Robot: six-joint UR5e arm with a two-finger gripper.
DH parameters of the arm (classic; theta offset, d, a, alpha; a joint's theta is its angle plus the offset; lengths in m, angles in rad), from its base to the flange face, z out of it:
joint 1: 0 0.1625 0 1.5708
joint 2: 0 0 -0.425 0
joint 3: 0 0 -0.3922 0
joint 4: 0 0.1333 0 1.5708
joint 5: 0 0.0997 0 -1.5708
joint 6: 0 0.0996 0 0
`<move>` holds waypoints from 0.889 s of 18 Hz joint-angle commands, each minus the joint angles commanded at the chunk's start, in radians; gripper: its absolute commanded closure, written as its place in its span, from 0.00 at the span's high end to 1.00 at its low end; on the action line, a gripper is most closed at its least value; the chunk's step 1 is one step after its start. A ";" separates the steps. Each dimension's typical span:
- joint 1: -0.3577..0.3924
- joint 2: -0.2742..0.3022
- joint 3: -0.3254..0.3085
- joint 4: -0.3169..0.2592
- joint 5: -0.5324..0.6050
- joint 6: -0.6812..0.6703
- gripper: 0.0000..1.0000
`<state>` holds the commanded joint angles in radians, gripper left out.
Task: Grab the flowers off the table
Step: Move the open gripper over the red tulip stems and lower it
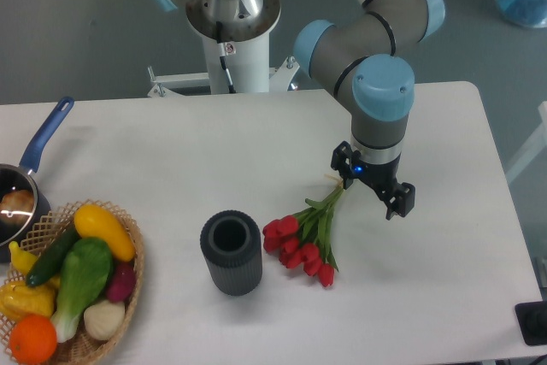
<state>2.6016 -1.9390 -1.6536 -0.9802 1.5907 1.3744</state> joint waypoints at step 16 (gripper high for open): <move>-0.017 0.083 -0.170 0.009 -0.034 -0.206 1.00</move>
<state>2.5848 -1.8561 -1.8238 -0.9711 1.5571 1.1689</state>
